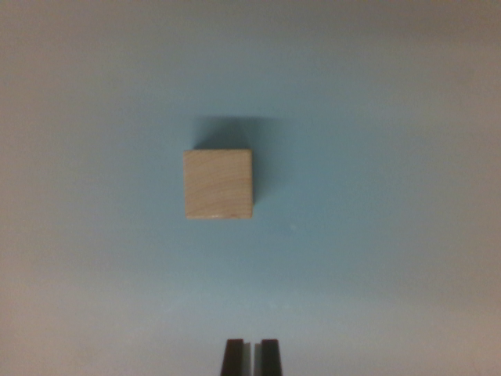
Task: Push wooden cube
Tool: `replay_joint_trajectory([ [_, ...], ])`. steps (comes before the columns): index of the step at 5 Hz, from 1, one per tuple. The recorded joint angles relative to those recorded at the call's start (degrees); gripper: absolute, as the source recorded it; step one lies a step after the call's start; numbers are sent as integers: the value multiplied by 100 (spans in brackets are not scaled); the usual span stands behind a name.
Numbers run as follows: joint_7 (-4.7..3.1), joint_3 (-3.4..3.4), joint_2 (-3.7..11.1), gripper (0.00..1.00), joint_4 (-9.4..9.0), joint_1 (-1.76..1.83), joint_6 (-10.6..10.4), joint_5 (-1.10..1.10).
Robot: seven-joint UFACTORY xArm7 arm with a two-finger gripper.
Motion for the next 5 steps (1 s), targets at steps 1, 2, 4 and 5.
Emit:
replay_joint_trajectory([
  [1,0,0,0,0,0,0,0,0],
  [2,30,12,95,0,-174,14,-270,-14],
  [4,61,25,190,0,-349,29,-542,-28],
  [5,61,25,190,0,-349,29,-542,-28],
])
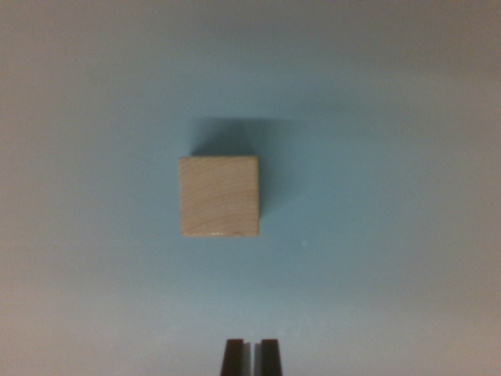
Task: Push wooden cube
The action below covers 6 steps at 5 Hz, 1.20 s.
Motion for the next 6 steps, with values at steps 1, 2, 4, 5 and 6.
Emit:
replay_joint_trajectory([
  [1,30,12,95,0,-174,15,-271,-14],
  [2,30,12,95,0,-174,15,-271,-14],
  [4,59,24,184,0,-339,28,-526,-27],
  [5,89,36,276,0,-507,42,-787,-41],
  [6,89,36,276,0,-507,42,-787,-41],
])
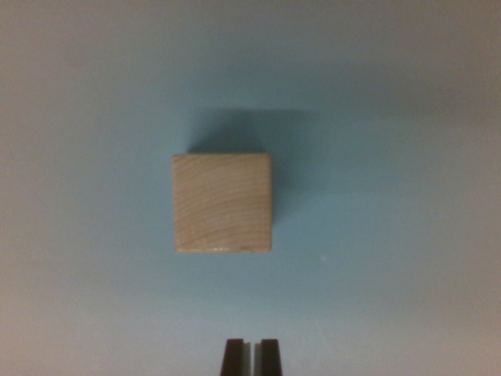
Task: Push wooden cube
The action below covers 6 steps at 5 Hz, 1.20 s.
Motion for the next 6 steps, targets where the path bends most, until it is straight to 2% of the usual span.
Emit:
replay_joint_trajectory([
  [1,28,11,88,0,-162,13,-251,-13],
  [2,28,11,88,0,-162,13,-251,-13],
  [3,55,22,172,0,-316,26,-490,-25],
  [4,55,22,172,0,-316,26,-490,-25],
  [5,80,32,250,0,-459,38,-712,-37],
  [6,80,32,250,0,-459,38,-712,-37],
])
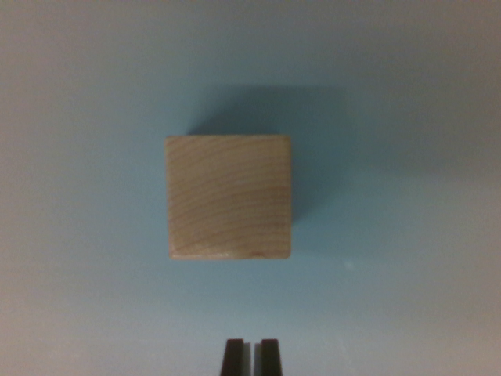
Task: Push wooden cube
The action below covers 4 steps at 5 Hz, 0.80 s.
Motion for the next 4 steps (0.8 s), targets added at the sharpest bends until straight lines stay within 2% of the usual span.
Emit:
replay_joint_trajectory([
  [1,23,9,72,0,-132,11,-204,-11],
  [2,23,9,72,0,-132,11,-204,-11],
  [3,43,17,133,0,-244,20,-379,-20],
  [4,43,17,133,0,-244,20,-379,-20],
])
